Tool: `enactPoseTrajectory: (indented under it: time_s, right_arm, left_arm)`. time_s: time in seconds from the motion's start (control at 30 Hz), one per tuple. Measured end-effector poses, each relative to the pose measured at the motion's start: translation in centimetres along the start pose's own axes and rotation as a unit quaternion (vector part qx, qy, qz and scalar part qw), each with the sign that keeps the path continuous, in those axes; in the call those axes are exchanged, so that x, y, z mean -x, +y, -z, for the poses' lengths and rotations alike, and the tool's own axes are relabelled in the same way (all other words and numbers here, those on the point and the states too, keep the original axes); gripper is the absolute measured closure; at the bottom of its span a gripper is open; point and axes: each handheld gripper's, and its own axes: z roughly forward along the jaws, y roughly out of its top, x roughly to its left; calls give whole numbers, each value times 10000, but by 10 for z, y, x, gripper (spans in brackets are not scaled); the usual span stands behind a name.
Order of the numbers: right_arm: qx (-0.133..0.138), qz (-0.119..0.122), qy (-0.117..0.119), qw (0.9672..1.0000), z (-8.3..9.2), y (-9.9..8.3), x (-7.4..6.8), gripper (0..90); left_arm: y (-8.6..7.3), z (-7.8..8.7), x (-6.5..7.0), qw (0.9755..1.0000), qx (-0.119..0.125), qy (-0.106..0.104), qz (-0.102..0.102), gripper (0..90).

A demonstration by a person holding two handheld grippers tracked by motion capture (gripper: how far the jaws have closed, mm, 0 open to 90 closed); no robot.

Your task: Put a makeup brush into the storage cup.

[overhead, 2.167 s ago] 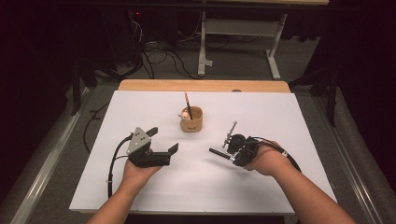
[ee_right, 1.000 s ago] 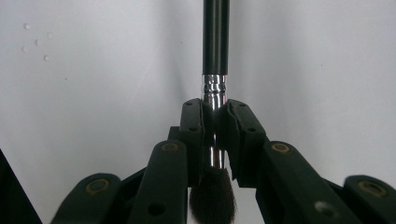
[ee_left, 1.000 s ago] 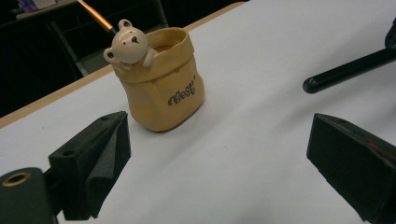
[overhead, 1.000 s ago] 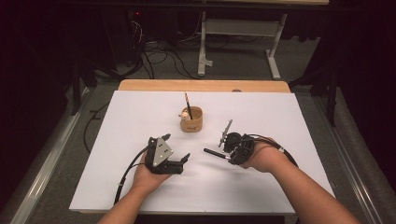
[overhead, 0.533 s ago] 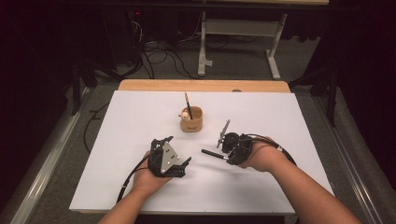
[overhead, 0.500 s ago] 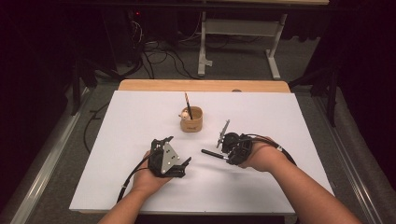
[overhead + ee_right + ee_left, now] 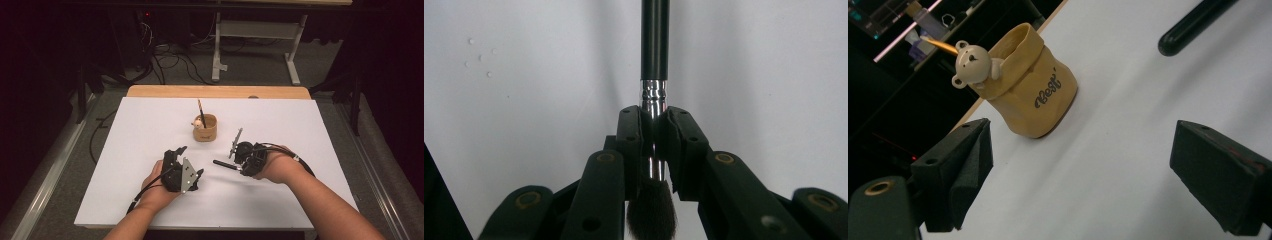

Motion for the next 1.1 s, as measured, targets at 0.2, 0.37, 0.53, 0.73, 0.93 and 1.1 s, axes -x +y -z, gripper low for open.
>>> enactPoseTrajectory:
  time_s: [0.2, 0.37, 0.53, 0.73, 0.93, 1.1]
  right_arm:
    - [18, 19, -17, 10000, 2, 2, 0, 796]
    - [-13, 9, -39, 10000, 2, 3, 0, 796]
    - [4, 27, -27, 10000, 1, 4, 0, 796]
    - [34, 29, -37, 10000, 1, 6, -1, 796]
    - [-50, 80, 2, 10000, 2, 8, -2, 796]
    - [8, 80, 14, 10000, 2, 10, -3, 796]
  left_arm:
    - [2, 1, 3, 9993, -53, 153, -348, 113]
    - [2, 2, 5, 9977, -99, 293, -595, 114]
    - [2, 2, 7, 9958, -86, 415, -806, 121]
    - [3, 3, 10, 9923, -58, 534, -1115, 130]
    - [3, 4, 13, 9883, -71, 627, -1385, 144]
    - [5, 5, 18, 9837, -30, 677, -1668, 158]
